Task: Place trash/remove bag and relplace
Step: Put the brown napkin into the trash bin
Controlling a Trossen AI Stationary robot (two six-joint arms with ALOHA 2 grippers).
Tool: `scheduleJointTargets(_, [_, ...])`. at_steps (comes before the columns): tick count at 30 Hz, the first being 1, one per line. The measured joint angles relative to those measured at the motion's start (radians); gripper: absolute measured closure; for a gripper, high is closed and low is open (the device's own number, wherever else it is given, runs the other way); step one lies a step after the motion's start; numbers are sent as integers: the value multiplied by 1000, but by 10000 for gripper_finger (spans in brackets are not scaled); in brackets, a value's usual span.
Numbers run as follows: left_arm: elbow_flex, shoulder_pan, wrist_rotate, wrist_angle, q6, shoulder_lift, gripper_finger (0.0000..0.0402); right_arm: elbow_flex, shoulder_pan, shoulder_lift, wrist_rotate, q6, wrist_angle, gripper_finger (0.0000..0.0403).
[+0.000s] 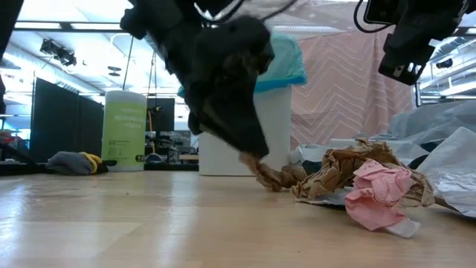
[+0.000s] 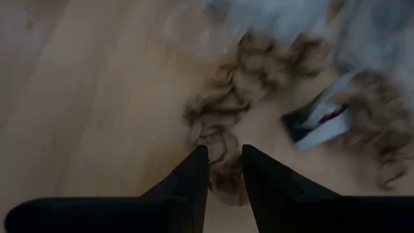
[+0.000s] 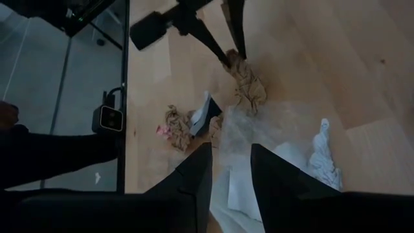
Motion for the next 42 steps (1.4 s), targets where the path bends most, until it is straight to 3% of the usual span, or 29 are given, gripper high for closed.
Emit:
scheduleJointTargets(11, [0,-1,57,6,26,47,303,0,0,0,10,0,6,307])
scheduleJointTargets(18, [1,-1,61,-5,23,46,390,0,0,0,45,0,7,307])
scheduleJointTargets(24, [29,-1,68,-57,-45,39,398,0,0,0,48,-7,10,309])
scheduleJointTargets(30, [220,2,42,-203,23,23,399,0,0,0,88,-9,9,309])
scheduleJointTargets(42, [734,51,-184,-711,261,17,400,0,0,0,123,-9,12,309])
